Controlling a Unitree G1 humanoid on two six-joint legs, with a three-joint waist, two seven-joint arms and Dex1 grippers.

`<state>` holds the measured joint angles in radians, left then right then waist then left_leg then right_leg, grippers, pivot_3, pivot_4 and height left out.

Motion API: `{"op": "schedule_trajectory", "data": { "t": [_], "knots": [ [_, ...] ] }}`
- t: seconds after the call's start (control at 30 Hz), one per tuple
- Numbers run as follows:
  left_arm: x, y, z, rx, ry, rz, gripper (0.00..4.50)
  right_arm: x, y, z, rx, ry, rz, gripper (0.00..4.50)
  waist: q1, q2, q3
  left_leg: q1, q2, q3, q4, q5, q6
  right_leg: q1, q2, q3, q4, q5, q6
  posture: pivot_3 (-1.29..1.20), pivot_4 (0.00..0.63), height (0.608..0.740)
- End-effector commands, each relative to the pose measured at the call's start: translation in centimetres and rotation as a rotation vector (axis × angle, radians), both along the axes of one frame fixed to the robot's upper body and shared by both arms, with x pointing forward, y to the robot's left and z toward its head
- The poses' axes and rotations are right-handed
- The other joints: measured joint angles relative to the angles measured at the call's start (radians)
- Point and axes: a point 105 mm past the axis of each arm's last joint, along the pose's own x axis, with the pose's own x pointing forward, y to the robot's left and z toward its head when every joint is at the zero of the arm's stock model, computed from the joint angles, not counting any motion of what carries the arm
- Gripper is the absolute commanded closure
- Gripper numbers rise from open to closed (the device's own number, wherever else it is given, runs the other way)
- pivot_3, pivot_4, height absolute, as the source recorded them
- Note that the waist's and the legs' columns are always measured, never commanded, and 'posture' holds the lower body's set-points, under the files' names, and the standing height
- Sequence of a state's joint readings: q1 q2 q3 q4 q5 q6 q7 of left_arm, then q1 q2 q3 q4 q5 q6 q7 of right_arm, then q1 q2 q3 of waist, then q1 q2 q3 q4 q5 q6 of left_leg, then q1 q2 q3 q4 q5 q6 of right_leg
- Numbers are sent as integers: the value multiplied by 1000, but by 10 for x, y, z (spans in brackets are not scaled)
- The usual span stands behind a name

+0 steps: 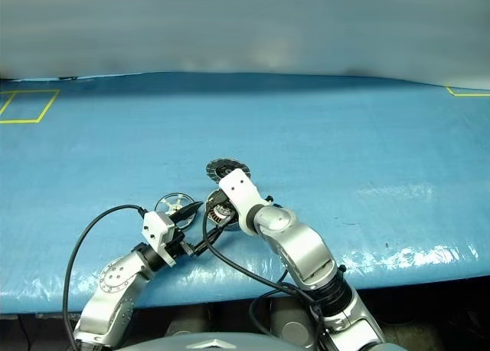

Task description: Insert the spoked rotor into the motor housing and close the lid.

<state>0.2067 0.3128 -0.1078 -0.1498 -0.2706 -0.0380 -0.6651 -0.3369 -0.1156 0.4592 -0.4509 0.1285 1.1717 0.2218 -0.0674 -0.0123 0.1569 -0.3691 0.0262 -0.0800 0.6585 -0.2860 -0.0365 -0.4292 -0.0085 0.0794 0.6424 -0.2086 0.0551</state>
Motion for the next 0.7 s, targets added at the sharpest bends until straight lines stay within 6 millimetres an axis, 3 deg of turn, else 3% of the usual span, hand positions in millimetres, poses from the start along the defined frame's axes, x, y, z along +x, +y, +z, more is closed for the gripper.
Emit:
{"op": "schedule_trajectory", "data": {
  "t": [0.03, 0.37, 0.7],
  "knots": [
    [1, -1, 4, -2, -37, 6, 0, -6, 3, 7, 19, -13, 26, 4486, 0, 0, 0, 0, 0, 0, 0, 0, 0, 0, 0, 0, 0, 0, 0, 0, 150, 740],
    [-2, -2, 7, 0, -42, 3, 0, -17, -3, 2, 8, 17, 30, 4486, 0, 0, 0, 0, 0, 0, 0, 0, 0, 0, 0, 0, 0, 0, 0, 0, 150, 740],
    [-1, -6, 12, -4, -44, -7, 0, -15, -6, 5, 15, 9, 14, 4486, 0, 0, 0, 0, 0, 0, 0, 0, 0, 0, 0, 0, 0, 0, -1, 0, 150, 740]
  ]
}}
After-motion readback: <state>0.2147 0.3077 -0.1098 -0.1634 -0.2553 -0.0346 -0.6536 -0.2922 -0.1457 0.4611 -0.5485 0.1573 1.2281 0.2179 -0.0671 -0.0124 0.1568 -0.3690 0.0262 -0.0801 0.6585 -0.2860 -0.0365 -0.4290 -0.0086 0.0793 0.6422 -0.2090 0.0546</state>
